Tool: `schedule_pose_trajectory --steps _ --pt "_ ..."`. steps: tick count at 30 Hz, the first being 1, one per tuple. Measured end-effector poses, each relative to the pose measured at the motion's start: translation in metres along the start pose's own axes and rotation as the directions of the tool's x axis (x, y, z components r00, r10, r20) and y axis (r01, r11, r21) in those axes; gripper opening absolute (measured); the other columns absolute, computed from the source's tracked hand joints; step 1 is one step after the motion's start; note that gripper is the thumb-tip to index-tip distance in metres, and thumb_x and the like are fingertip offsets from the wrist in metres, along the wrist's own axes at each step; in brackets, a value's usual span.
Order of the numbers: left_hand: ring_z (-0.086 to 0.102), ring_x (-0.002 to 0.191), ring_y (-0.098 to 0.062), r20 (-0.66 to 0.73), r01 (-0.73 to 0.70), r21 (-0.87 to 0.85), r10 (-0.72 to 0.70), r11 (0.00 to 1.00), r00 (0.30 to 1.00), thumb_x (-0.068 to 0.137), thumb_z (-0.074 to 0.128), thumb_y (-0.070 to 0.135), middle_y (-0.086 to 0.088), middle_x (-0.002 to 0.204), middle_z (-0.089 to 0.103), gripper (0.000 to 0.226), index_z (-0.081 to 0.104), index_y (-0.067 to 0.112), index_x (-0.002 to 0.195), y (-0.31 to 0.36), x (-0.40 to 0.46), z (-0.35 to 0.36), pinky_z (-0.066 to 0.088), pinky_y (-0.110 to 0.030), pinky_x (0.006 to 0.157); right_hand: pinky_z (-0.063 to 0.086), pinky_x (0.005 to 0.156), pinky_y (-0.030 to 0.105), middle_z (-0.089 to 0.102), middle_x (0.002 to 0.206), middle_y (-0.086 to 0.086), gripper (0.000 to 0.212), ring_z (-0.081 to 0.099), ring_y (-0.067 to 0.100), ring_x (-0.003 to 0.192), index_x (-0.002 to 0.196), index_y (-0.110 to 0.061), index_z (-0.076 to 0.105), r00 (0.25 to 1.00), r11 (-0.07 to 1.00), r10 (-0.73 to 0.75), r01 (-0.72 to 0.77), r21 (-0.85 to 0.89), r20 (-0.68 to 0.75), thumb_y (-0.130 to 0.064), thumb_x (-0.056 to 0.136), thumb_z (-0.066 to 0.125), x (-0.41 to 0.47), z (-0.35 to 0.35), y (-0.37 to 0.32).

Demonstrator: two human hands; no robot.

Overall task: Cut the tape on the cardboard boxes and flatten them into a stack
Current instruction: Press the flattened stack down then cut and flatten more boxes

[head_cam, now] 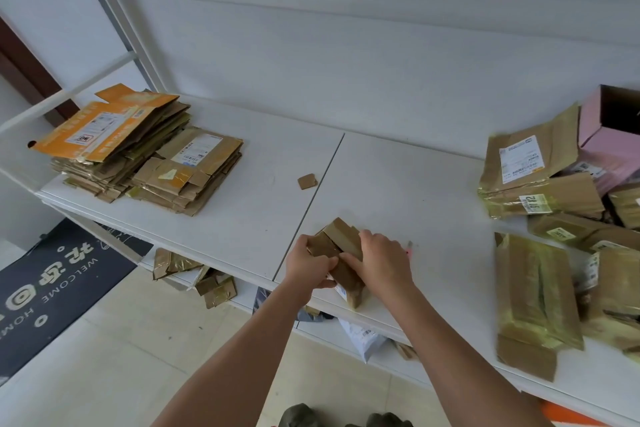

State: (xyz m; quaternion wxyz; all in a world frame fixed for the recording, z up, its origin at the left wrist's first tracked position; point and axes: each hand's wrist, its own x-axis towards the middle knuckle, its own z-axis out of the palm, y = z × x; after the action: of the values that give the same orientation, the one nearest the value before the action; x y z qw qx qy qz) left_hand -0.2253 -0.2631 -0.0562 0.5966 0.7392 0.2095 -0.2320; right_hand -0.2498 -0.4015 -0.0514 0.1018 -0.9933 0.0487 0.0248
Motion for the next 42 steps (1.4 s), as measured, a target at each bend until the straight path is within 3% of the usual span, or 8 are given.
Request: schedule_pose_trajectory --steps 4,8,12,17,21,27,39,42 --pt "0.069 0.080 -0.028 0.004 -0.012 -0.007 0.012 1.000 1.000 0.085 0.068 -0.002 -0.012 0.104 0.062 0.033 0.054 0.019 0.107 0.000 0.000 0.000 0.060 -0.033 0.055 0.037 0.065 0.028 0.068 0.096 0.009 0.039 0.066 0.027 0.087 0.101 -0.009 0.057 0.995 0.998 -0.059 0.061 -0.029 0.086 -0.040 0.106 0.035 0.003 -0.015 -0.003" --pt "0.071 0.083 -0.028 0.020 0.004 -0.015 -0.004 1.000 1.000 0.087 0.068 -0.001 -0.012 0.104 0.062 0.035 0.053 0.020 0.110 -0.001 0.001 -0.001 0.060 -0.033 0.056 0.029 0.055 0.033 0.047 0.061 0.001 0.047 0.043 0.017 0.056 0.064 -0.016 0.043 0.987 0.950 -0.012 -0.038 0.309 0.160 -0.034 0.106 0.034 0.011 -0.026 0.019" --pt "0.071 0.087 -0.028 0.056 0.009 -0.051 -0.007 0.999 0.998 0.087 0.068 -0.001 -0.011 0.104 0.063 0.035 0.053 0.023 0.108 -0.005 0.001 -0.007 0.061 -0.034 0.059 0.022 0.054 0.031 0.029 0.057 -0.004 0.049 0.030 0.013 0.054 0.062 -0.018 0.029 0.976 0.809 0.066 -0.173 0.562 0.206 -0.037 0.103 0.045 0.017 -0.021 0.044" --pt "0.071 0.090 -0.028 0.100 0.010 -0.079 -0.002 0.997 0.995 0.088 0.068 -0.001 -0.011 0.106 0.064 0.037 0.052 0.022 0.113 -0.007 0.000 -0.010 0.061 -0.035 0.063 0.054 0.078 0.043 0.069 0.079 0.005 0.041 0.066 0.026 0.080 0.085 -0.016 0.069 0.930 0.563 0.169 -0.363 0.742 0.327 -0.053 0.095 0.055 0.010 0.003 0.057" --pt "0.067 0.099 -0.033 0.192 0.093 -0.123 -0.068 0.988 0.979 0.089 0.064 -0.004 -0.014 0.116 0.058 0.045 0.044 0.017 0.124 -0.002 0.000 -0.018 0.061 -0.049 0.077 0.030 0.056 0.029 0.038 0.054 -0.005 0.045 0.037 0.013 0.053 0.063 -0.016 0.041 0.983 0.715 0.126 -0.185 0.674 0.136 -0.036 0.102 0.048 0.000 -0.013 0.038" --pt "0.062 0.101 -0.023 0.069 0.065 -0.255 -0.049 0.965 0.996 0.084 0.077 0.023 -0.009 0.114 0.056 0.055 0.036 0.021 0.120 0.012 -0.001 -0.012 0.061 -0.038 0.066 0.031 0.048 0.020 0.053 0.057 0.001 0.034 0.047 0.012 0.051 0.071 -0.011 0.056 0.986 0.784 -0.031 0.124 0.608 -0.162 -0.025 0.101 0.053 0.003 -0.028 0.010" --pt "0.056 0.103 -0.032 0.248 0.081 -0.332 0.004 0.940 0.969 0.085 0.041 -0.025 -0.019 0.122 0.049 0.066 0.042 0.018 0.135 -0.019 0.003 -0.035 0.057 -0.037 0.070 0.028 0.049 0.019 0.046 0.055 -0.005 0.039 0.040 0.008 0.051 0.067 -0.017 0.049 0.997 0.762 0.048 0.004 0.648 -0.062 -0.031 0.103 0.048 0.003 -0.011 0.018" --pt "0.057 0.109 -0.030 0.252 0.019 -0.178 0.027 0.984 0.967 0.085 0.054 -0.020 -0.015 0.127 0.053 0.065 0.047 0.020 0.136 -0.016 -0.001 -0.046 0.057 -0.030 0.069 0.030 0.049 0.019 0.045 0.056 -0.005 0.039 0.040 0.007 0.052 0.067 -0.017 0.049 0.999 0.767 0.030 0.001 0.642 -0.036 -0.031 0.103 0.048 0.003 -0.015 0.026"
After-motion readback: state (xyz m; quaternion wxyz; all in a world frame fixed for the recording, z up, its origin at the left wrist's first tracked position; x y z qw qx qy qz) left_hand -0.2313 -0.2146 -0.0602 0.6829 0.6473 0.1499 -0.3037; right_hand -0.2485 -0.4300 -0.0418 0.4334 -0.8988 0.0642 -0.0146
